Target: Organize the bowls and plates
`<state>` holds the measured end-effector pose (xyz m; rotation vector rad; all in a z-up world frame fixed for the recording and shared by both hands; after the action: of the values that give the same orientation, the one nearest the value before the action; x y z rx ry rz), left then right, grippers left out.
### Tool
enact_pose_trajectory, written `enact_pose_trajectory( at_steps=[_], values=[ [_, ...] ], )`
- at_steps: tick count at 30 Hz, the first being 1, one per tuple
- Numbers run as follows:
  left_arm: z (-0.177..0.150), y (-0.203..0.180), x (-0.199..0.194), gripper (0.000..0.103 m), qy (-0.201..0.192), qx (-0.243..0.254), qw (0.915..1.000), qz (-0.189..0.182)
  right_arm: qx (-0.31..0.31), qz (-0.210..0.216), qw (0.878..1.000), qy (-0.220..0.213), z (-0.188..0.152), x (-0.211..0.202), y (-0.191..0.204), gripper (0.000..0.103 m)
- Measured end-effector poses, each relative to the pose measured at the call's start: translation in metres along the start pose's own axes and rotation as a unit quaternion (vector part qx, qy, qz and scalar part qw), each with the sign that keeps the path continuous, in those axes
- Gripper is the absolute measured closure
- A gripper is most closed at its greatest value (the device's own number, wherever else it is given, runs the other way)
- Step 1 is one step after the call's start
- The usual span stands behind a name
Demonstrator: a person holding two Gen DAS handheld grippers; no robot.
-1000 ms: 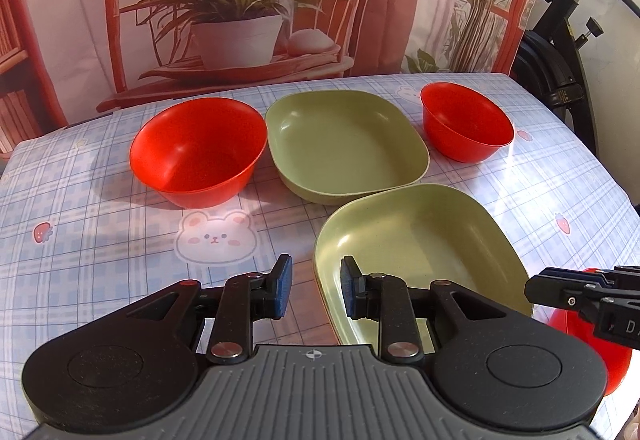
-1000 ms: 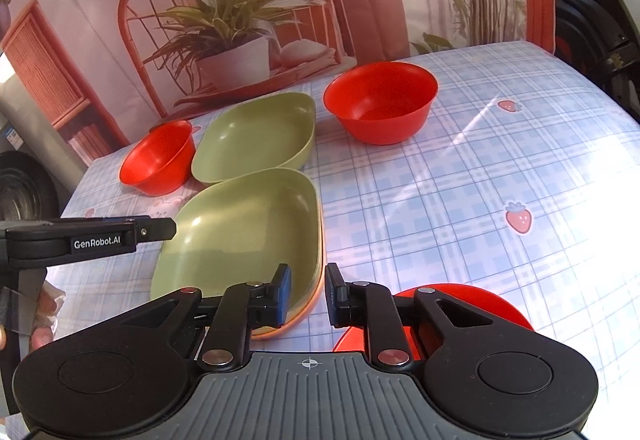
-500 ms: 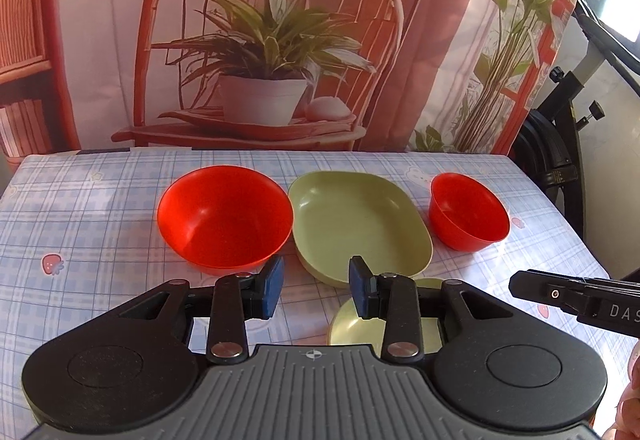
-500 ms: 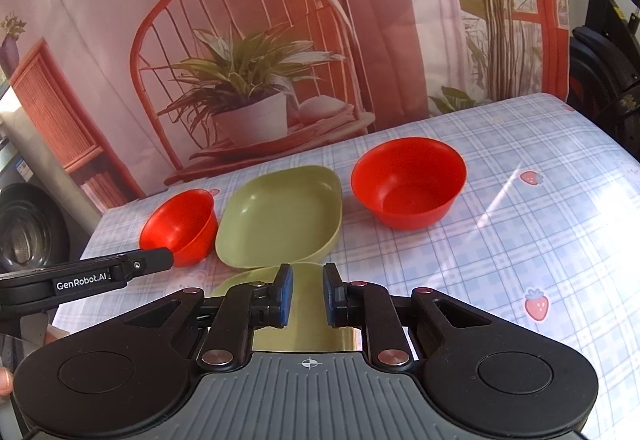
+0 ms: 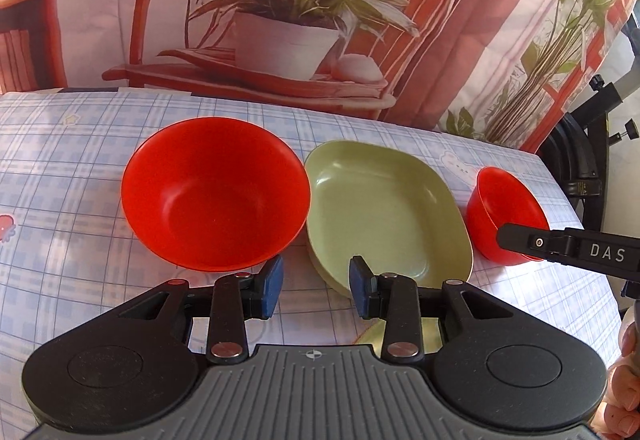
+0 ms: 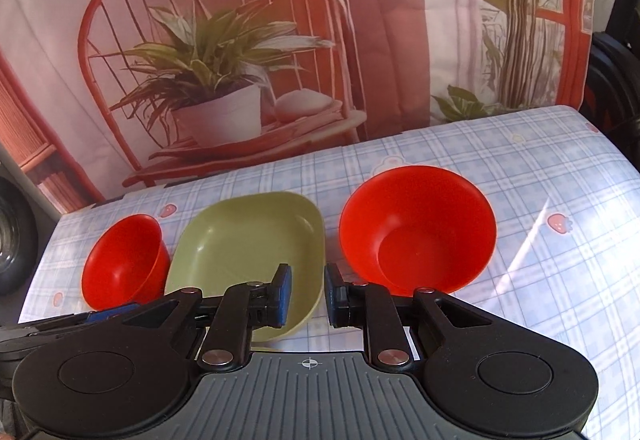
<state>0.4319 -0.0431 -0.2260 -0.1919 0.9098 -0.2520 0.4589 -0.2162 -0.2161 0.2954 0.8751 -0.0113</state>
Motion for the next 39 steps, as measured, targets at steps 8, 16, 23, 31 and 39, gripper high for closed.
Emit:
enact_pose_trajectory(
  at_steps=[8, 16, 23, 31, 39],
  values=[
    [0.003, 0.000, 0.017, 0.067, 0.000, -0.012, 0.9998, -0.014, 0.044, 0.001, 0.998, 0.046, -0.012, 0.034, -0.012, 0.085],
    [0.000, -0.004, 0.021, 0.086, -0.001, 0.006, 0.9998, -0.020, 0.052, 0.020, 0.997, 0.048, -0.017, 0.037, -0.010, 0.097],
    [-0.001, -0.006, 0.012, 0.085, -0.004, 0.027, 0.9996, -0.008, 0.041, 0.023, 0.998, 0.036, -0.016, 0.025, -0.007, 0.099],
    [0.008, -0.020, -0.006, 0.085, -0.016, 0.046, 0.9988, -0.010, 0.018, 0.028, 0.999, 0.014, -0.008, 0.010, 0.002, 0.100],
    [-0.002, -0.010, 0.006, 0.085, 0.000, 0.039, 0.9992, 0.000, 0.059, 0.018, 0.997, 0.040, -0.016, 0.026, -0.021, 0.083]
  ],
)
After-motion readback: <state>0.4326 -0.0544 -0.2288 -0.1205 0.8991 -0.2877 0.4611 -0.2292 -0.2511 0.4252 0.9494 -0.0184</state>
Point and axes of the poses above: each gripper's, at about its wrist camera, not at the fingertips, and x roughly the way its jaws point, y to its left, z to its top, the point moved 7 cm from there along x, roughly the way its jaws point
